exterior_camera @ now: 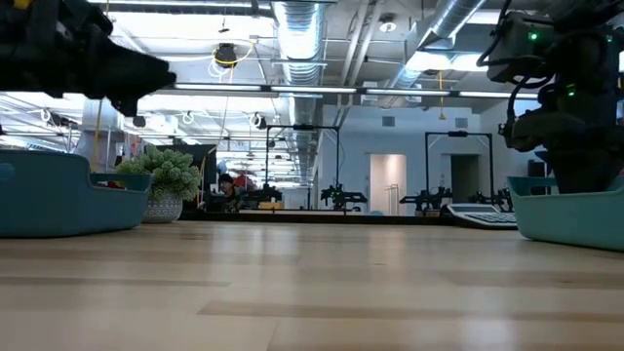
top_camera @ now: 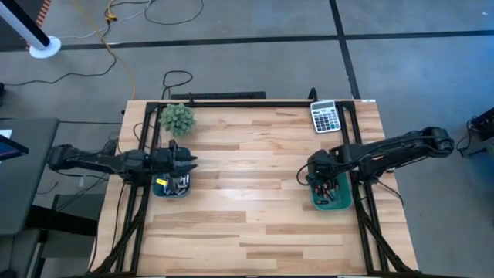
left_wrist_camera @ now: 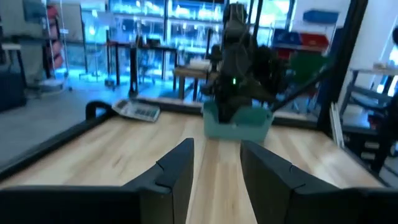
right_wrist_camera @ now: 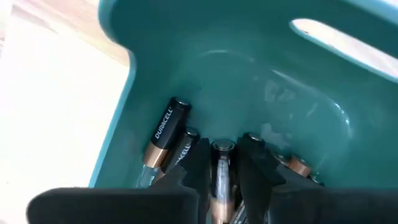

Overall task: Sort batteries
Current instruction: Put the black battery into the green bin, then return to Home Position

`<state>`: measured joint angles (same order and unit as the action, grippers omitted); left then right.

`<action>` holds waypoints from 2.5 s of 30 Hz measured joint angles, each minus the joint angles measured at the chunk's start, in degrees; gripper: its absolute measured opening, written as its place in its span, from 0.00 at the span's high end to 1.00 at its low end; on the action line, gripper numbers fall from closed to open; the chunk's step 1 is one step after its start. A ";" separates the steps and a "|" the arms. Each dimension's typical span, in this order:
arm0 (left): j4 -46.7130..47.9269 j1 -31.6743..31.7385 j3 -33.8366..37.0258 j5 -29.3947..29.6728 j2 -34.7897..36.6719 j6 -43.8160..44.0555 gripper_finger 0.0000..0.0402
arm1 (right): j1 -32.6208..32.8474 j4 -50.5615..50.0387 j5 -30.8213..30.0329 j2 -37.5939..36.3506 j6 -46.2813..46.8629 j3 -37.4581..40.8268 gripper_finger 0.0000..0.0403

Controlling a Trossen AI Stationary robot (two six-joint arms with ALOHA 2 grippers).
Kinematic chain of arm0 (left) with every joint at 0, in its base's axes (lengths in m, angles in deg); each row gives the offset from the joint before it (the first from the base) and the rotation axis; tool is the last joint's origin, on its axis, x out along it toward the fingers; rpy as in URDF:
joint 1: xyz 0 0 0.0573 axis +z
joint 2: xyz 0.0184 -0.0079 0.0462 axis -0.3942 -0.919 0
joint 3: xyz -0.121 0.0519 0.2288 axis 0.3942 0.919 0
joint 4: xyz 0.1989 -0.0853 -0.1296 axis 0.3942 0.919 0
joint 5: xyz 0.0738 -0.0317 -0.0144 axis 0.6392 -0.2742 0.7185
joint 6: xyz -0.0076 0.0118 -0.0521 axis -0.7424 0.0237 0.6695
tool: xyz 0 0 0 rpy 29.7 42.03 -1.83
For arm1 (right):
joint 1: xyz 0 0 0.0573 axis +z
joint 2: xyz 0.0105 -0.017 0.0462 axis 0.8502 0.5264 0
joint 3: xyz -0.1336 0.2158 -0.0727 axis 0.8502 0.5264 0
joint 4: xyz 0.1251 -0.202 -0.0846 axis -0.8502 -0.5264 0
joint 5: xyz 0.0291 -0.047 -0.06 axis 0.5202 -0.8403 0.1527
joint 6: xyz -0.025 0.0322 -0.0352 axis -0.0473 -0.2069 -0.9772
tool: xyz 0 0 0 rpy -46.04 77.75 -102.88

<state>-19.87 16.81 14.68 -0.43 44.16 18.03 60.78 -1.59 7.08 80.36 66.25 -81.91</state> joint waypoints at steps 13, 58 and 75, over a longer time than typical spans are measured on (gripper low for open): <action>7.23 -0.02 0.14 -8.35 12.56 -5.27 0.68 | -0.07 -1.29 4.65 -1.46 1.79 -0.19 0.58; 20.30 -0.01 -0.72 -14.14 15.02 1.34 0.68 | 1.89 -1.69 3.59 -17.92 -15.39 -8.04 0.60; 20.57 -0.01 -0.72 -14.05 15.02 1.32 0.68 | 8.64 40.31 -10.43 -34.02 -47.12 12.36 0.60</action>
<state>0.69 16.80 13.96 -14.48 59.17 19.35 69.42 38.72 -3.35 46.33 19.13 -69.55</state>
